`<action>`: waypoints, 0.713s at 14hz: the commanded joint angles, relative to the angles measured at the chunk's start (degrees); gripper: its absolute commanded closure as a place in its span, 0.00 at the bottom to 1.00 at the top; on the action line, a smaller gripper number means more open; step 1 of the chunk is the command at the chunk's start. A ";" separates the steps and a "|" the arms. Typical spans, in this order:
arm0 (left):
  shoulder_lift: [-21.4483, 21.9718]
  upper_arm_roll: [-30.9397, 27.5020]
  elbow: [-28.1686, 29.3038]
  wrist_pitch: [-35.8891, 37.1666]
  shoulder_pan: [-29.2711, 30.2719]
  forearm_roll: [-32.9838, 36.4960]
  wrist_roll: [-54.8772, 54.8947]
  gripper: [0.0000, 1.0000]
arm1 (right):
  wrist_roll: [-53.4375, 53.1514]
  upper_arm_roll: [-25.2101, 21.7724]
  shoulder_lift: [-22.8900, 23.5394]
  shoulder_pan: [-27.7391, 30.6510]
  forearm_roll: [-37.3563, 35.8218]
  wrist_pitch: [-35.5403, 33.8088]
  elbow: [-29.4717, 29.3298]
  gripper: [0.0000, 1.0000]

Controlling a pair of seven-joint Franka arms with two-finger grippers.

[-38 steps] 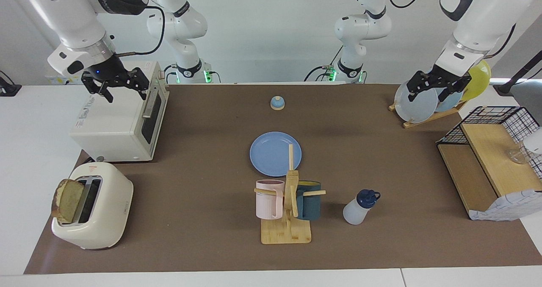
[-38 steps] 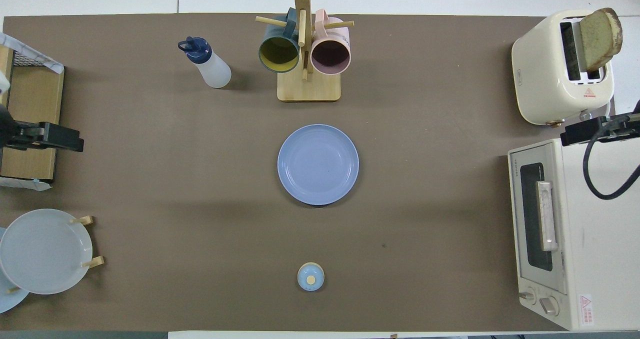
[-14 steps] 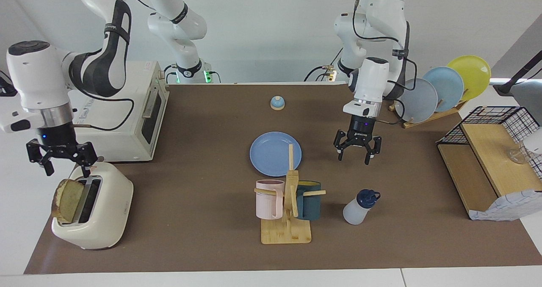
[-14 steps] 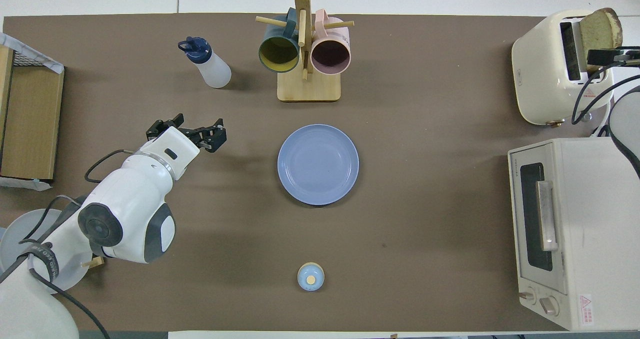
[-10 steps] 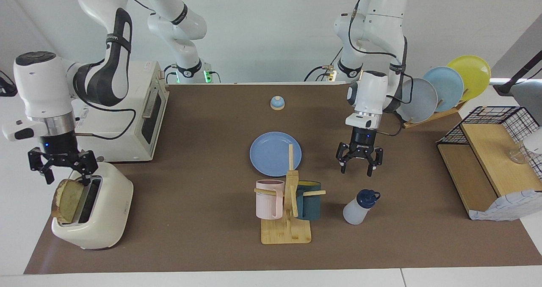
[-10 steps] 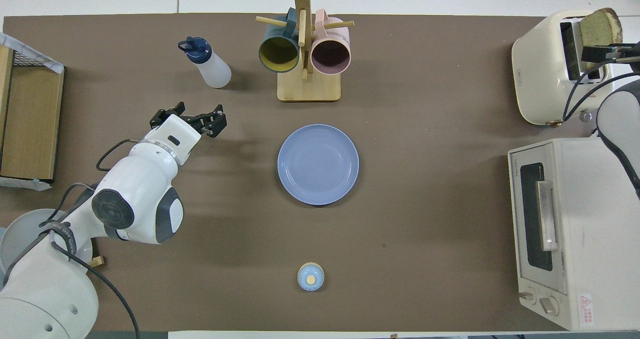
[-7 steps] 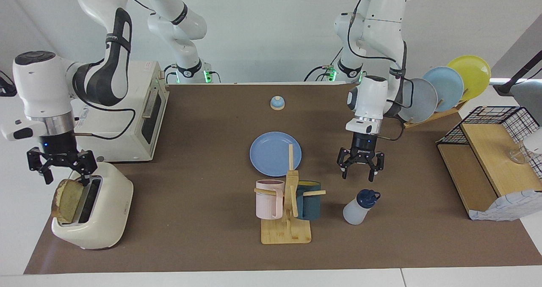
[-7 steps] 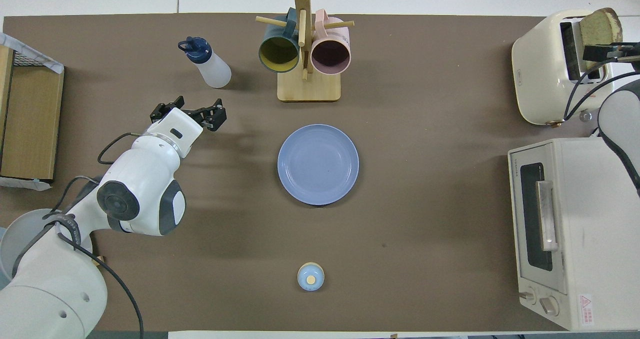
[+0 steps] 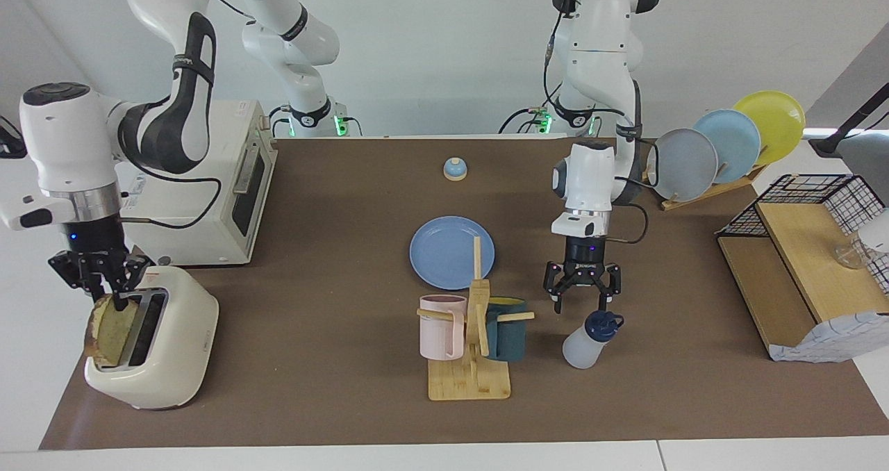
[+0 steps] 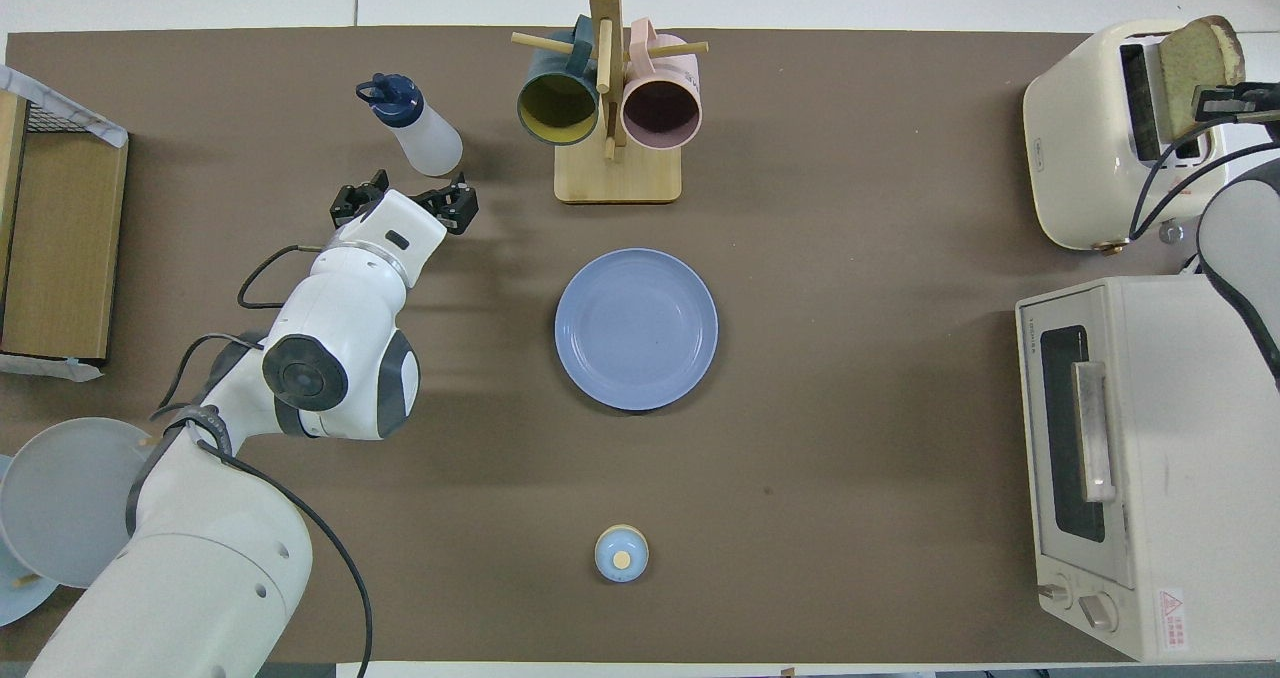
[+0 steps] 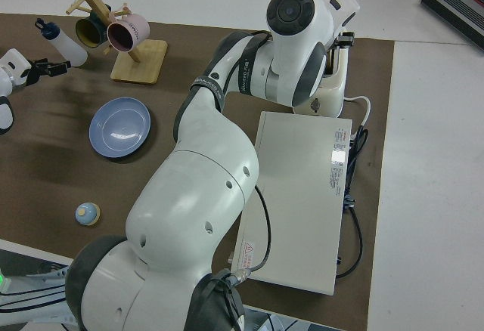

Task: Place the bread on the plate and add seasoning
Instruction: 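Reach the left gripper to the shaker bottle and grasp it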

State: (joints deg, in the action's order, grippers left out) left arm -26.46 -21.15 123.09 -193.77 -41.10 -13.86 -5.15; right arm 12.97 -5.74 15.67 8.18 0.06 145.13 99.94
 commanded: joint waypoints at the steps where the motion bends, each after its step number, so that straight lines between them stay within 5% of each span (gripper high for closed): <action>1: -4.81 -2.39 -5.39 0.14 -0.83 -1.25 0.14 0.00 | 2.32 0.55 0.15 0.87 1.26 -0.37 -0.36 0.88; 5: -8.42 -2.75 -12.25 4.36 -0.22 -1.34 -0.03 0.00 | 2.32 0.46 -0.02 0.96 1.08 -2.99 -0.89 1.00; 10: -9.13 -2.66 -13.14 6.73 -0.04 -1.08 -0.03 0.00 | 1.88 0.90 -1.42 -0.09 0.91 -23.72 -12.13 1.00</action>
State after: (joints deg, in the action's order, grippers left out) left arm -34.65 -23.22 111.63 -189.08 -40.94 -13.93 -5.17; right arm 12.98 -5.45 15.30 7.98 0.06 127.56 91.42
